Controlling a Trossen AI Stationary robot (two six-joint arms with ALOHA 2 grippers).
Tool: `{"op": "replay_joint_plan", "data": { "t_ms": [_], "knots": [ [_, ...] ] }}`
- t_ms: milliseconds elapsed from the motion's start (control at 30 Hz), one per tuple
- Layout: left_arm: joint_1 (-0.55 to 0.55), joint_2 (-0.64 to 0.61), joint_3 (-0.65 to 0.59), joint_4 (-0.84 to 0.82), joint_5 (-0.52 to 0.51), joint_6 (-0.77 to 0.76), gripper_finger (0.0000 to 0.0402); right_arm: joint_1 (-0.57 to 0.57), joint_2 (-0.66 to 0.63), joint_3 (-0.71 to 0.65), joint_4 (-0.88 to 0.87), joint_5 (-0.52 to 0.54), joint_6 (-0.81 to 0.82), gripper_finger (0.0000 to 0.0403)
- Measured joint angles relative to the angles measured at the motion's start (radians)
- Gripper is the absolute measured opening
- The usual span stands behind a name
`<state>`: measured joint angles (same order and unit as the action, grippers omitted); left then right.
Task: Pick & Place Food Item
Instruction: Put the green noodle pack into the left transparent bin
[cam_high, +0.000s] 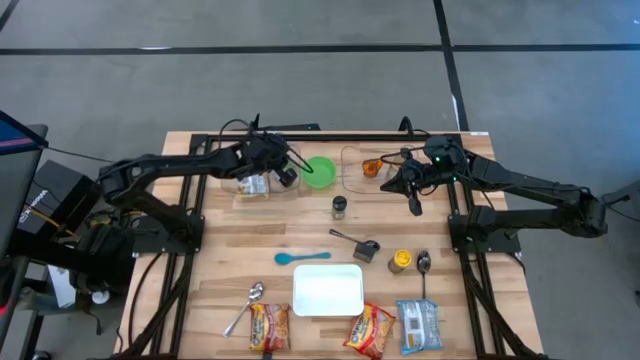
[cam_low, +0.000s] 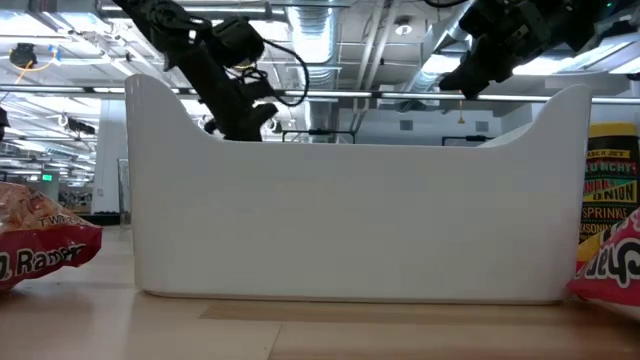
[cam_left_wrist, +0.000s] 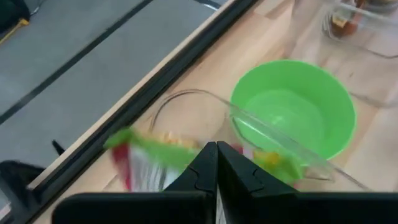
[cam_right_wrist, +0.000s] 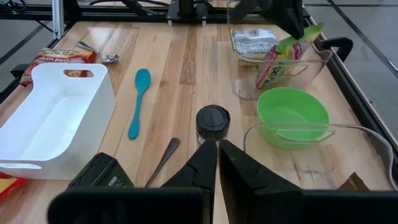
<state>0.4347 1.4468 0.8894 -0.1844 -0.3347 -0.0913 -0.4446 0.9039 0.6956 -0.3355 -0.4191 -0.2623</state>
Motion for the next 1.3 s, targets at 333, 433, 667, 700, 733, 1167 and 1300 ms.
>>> {"op": "replay_joint_plan", "data": {
  "t_ms": [333, 433, 667, 700, 733, 1167, 1300],
  "knots": [
    [-0.002, -0.077, -0.001, 0.053, 0.013, -0.037, 0.0, 0.0, 0.0, 0.0, 0.0, 0.0, 0.0, 0.0013],
    [0.007, -0.055, -0.001, 0.153, 0.081, 0.01, 0.0, 0.0, 0.0, 0.0, 0.0, 0.0, 0.0, 0.0013],
    [0.037, -0.005, -0.001, 0.15, 0.097, 0.027, 0.0, 0.0, 0.0, 0.0, 0.0, 0.0, 0.0, 0.0013],
    [0.041, 0.0, -0.001, 0.131, 0.097, 0.026, 0.0, 0.0, 0.0, 0.0, 0.0, 0.0, 0.0, 0.0013],
    [0.044, 0.005, -0.001, 0.11, 0.097, 0.025, 0.0, 0.0, 0.0, 0.0, 0.0, 0.0, 0.0, 0.0013],
    [0.045, 0.096, -0.001, 0.046, 0.096, 0.027, 0.0, 0.0, 0.0, 0.0, 0.0, 0.0, 0.0, 0.0013],
    [0.045, 0.118, -0.001, 0.042, 0.096, 0.033, 0.0, 0.0, 0.0, 0.0, 0.0, 0.0, 0.0, 0.0013]
  ]
}}
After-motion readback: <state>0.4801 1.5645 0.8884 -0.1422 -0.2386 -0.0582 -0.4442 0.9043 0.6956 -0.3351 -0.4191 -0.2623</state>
